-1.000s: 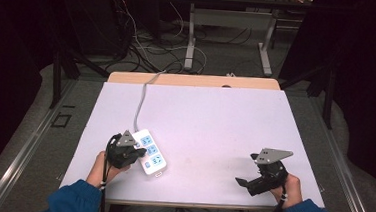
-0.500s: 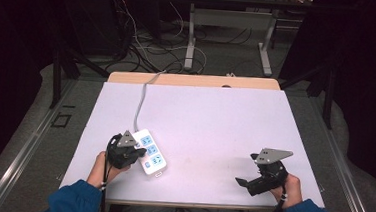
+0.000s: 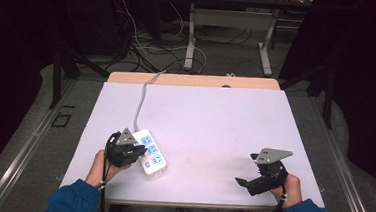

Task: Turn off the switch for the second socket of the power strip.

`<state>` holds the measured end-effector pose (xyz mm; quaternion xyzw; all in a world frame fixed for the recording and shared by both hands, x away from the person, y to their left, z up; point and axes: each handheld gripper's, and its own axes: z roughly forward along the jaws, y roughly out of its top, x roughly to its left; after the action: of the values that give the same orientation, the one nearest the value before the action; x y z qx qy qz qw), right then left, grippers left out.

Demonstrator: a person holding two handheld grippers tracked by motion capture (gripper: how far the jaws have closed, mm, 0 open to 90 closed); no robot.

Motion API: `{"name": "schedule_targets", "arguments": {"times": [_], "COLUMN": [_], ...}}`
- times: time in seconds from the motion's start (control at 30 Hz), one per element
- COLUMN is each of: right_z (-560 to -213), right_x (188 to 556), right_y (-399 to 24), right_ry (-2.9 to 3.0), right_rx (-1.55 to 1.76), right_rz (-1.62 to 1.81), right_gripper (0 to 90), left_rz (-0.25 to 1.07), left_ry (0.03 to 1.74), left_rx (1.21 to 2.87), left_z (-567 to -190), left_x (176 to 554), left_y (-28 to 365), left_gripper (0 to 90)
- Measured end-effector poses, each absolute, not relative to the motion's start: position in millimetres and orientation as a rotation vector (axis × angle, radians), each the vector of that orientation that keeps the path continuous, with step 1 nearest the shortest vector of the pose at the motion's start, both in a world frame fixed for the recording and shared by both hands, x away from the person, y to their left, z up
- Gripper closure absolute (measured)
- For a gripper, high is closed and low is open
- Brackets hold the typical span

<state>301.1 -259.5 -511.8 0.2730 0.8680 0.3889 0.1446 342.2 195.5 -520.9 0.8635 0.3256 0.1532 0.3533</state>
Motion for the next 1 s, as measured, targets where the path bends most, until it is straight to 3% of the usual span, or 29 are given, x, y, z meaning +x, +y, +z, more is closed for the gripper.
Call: {"name": "schedule_targets", "arguments": {"times": [0.1,0.43,0.63,0.73,1.0], "right_z": [-511.6,-511.8,-512.1,-511.9,-511.8], "right_x": [300.3,301.1,301.9,301.2,300.0], "right_y": [-259.4,-259.5,-259.1,-259.4,-259.5], "right_ry": [2.503,2.503,2.492,2.497,2.495], "right_rx": [0.796,0.790,0.780,0.785,0.798], "right_rz": [1.122,1.122,1.122,1.121,1.121], "right_gripper": [2.0,2.0,1.9,1.9,1.9], "left_rz": [0.415,0.421,0.431,0.436,0.439], "left_ry": [0.846,0.849,0.862,0.864,0.854], "left_rx": [2.232,2.264,2.252,2.257,2.247], "left_z": [-518.6,-515.2,-512.9,-511.4,-508.0], "left_x": [342.6,345.6,351.4,352.6,353.7], "left_y": [194.2,185.5,182.8,182.6,185.3], "left_gripper": [71.2,25.7,7.3,0.1,0.1]}}
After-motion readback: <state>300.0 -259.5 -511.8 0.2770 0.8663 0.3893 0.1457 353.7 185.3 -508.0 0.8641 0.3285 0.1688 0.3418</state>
